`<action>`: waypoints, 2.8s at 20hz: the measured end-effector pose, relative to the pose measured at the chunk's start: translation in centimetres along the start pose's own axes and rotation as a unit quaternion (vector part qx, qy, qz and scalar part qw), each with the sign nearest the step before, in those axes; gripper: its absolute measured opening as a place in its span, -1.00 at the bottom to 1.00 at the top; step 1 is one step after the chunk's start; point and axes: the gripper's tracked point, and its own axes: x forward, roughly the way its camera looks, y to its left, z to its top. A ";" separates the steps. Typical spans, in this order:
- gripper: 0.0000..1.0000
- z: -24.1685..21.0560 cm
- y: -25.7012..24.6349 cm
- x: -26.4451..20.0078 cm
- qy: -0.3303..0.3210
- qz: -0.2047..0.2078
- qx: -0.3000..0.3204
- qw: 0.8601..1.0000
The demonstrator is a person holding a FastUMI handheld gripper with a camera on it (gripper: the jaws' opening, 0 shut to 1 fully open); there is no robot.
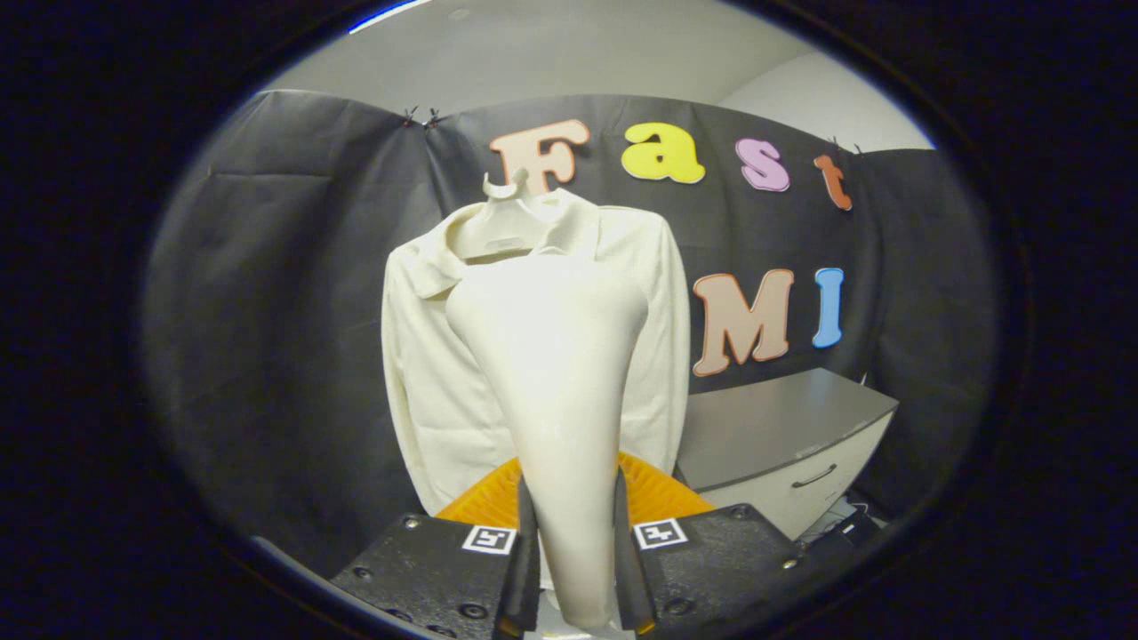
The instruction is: Iron the clothes twice with a garment steamer, once on the left side and once on the right side.
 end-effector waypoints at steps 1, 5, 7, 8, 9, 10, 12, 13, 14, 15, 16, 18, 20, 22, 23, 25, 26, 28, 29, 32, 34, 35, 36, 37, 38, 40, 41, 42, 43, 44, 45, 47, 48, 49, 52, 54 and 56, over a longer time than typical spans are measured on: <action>-0.32 -0.5 0.8 0.3 -0.002 0.002 -0.001 1.000; -0.32 -2.9 5.2 3.6 0.012 0.020 0.002 1.000; -0.32 -3.1 7.3 5.5 0.016 0.029 -0.007 0.999; -0.32 -3.2 8.0 6.3 0.016 0.031 -0.008 0.999; -0.32 -3.1 8.7 7.2 0.014 0.033 -0.004 0.999; -0.32 -3.2 9.3 8.2 0.013 0.035 0.001 0.999; -0.32 -3.2 10.4 9.9 0.016 0.035 0.010 0.999; -0.32 -3.2 10.7 10.7 0.018 0.035 0.015 0.999; -0.32 -3.3 11.0 11.4 0.020 0.034 0.017 0.999; -0.32 -3.5 11.4 12.0 0.024 0.033 0.017 0.999; -0.32 -4.0 11.7 12.5 0.029 0.034 0.017 0.999; -0.32 -5.1 12.2 13.4 0.045 0.031 0.010 0.998; -0.32 -6.5 12.3 13.9 0.049 0.022 0.003 0.999; -0.32 -7.0 12.3 14.2 0.043 0.014 0.009 0.999; -0.32 -7.6 12.2 14.4 0.048 0.009 0.007 0.999; -0.32 -8.9 11.9 14.7 0.055 -0.001 -0.002 0.998; -0.32 -9.8 11.7 14.6 0.062 -0.006 -0.008 0.998; -0.31 -11.7 11.4 14.6 0.078 -0.013 -0.018 0.997; -0.31 -12.6 11.3 14.6 0.085 -0.016 -0.020 0.996; -0.31 -15.2 11.1 14.5 0.104 -0.022 -0.024 0.994; -0.31 -16.9 11.2 14.4 0.112 -0.021 -0.037 0.993; -0.31 -17.8 11.1 14.4 0.118 -0.023 -0.047 0.992; -0.31 -19.1 10.8 14.3 0.128 -0.029 -0.054 0.990; -0.31 -20.1 10.6 14.1 0.137 -0.034 -0.059 0.988; -0.30 -21.3 10.5 13.9 0.147 -0.038 -0.064 0.986; -0.30 -23.3 10.2 13.8 0.158 -0.043 -0.069 0.984; -0.30 -24.2 10.1 13.8 0.163 -0.045 -0.069 0.983; -0.30 -25.2 9.9 13.7 0.168 -0.048 -0.068 0.982; -0.30 -26.2 9.8 13.6 0.174 -0.053 -0.068 0.981; -0.31 -27.3 9.7 13.4 0.180 -0.055 -0.069 0.980; -0.30 -28.3 9.6 13.4 0.185 -0.058 -0.071 0.978; -0.31 -30.1 9.5 13.3 0.193 -0.061 -0.071 0.977; -0.30 -31.1 9.5 13.2 0.198 -0.063 -0.070 0.976; -0.30 -31.8 9.4 13.2 0.202 -0.064 -0.069 0.975; -0.30 -33.8 9.2 12.9 0.217 -0.063 -0.072 0.971; -0.30 -35.1 9.0 12.5 0.227 -0.063 -0.074 0.969; -0.30 -35.9 9.0 12.0 0.232 -0.062 -0.074 0.968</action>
